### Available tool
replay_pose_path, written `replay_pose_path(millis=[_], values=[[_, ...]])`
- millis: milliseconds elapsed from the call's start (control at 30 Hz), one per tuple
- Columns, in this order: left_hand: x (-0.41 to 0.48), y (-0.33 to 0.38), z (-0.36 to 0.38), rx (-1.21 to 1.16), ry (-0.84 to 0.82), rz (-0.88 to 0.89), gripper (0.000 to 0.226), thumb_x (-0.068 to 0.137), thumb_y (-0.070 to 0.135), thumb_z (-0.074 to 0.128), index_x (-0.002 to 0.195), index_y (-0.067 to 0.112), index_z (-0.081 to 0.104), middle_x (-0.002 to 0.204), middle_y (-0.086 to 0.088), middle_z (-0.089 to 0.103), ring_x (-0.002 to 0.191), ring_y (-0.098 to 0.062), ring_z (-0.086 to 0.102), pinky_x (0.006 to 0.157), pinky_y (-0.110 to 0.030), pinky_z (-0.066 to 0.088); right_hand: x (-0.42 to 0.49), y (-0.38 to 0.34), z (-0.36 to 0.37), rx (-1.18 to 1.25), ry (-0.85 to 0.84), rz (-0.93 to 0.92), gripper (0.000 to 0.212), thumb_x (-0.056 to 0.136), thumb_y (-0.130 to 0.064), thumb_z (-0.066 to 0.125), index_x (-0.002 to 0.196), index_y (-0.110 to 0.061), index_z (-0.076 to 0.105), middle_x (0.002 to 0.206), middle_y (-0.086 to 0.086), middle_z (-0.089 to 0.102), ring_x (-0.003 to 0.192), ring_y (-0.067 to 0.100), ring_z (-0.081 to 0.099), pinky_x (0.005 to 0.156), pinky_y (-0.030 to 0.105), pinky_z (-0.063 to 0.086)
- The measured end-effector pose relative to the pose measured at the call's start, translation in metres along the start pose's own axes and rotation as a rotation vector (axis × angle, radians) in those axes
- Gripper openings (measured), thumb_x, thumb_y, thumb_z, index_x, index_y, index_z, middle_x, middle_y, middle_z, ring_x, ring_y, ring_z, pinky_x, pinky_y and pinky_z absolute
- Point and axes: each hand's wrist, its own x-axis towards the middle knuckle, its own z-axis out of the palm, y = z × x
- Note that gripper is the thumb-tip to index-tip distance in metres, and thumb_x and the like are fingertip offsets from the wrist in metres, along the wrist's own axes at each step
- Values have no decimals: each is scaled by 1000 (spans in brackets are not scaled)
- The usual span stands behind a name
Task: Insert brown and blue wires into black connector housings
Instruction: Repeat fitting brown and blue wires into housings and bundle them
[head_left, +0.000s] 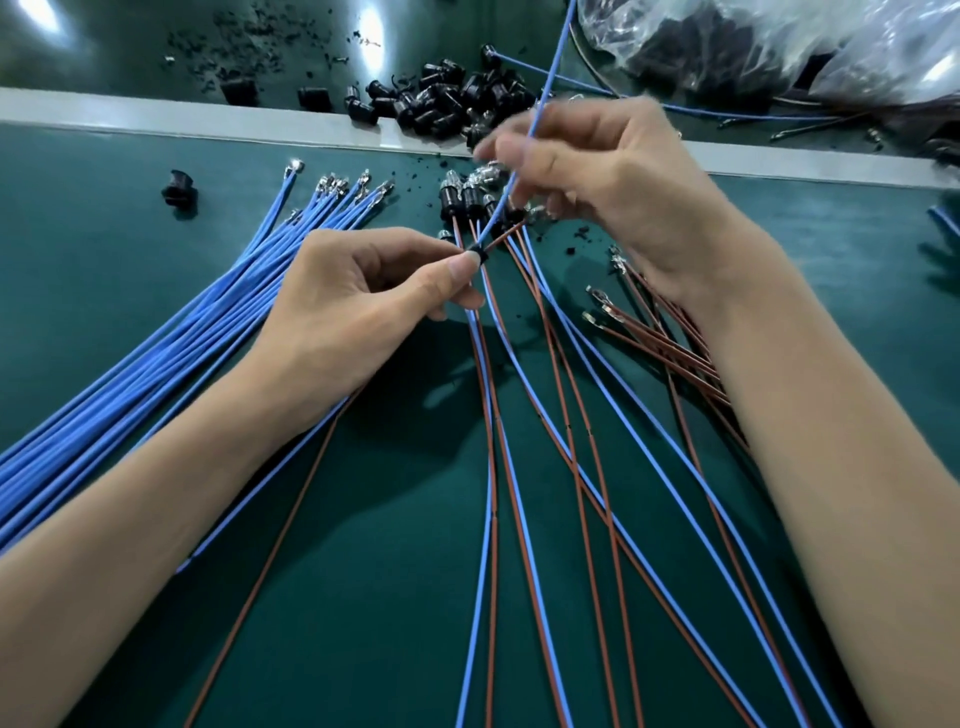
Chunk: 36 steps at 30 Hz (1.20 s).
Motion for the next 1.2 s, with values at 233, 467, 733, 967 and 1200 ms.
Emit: replay_pose_path(millis=[233, 467, 733, 967, 1200], values=[[-1, -1, 0, 0, -13, 3, 8, 87, 23, 65, 86, 20, 72, 79, 10, 73, 62, 6, 57, 64, -8, 44, -1, 1, -5, -39, -50, -27, 11, 87, -19, 66, 78, -17, 70, 74, 0, 64, 71, 12, 51, 63, 18, 38], [-2, -2, 0, 6, -10, 9, 9, 89, 20, 64, 86, 19, 73, 78, 11, 73, 61, 4, 58, 64, -7, 44, 1, 0, 0, 156, 152, -43, 18, 93, -17, 59, 75, -17, 60, 67, -5, 62, 65, 10, 51, 58, 16, 39], [-3, 1, 2, 1, 1, 7, 8, 88, 21, 64, 86, 19, 72, 79, 13, 73, 61, 6, 58, 64, -7, 44, -1, 1, 3, 29, 61, -8, 10, 89, -22, 64, 82, -15, 65, 68, -10, 64, 65, 2, 56, 61, 14, 43], [-1, 0, 2, -42, 9, 21, 8, 90, 17, 63, 90, 16, 71, 76, 13, 73, 63, 7, 59, 64, -7, 44, -1, 4, 7, -16, 4, -15, 8, 84, -16, 70, 81, -11, 64, 62, -9, 66, 63, 2, 60, 61, 14, 45], [4, -9, -1, -90, -21, 38, 19, 90, 14, 57, 105, 25, 63, 79, 12, 71, 62, -4, 58, 69, -16, 47, 2, 21, -28, -94, 367, 35, 11, 92, -23, 60, 84, -21, 68, 79, -6, 68, 71, 2, 57, 69, 16, 46]])
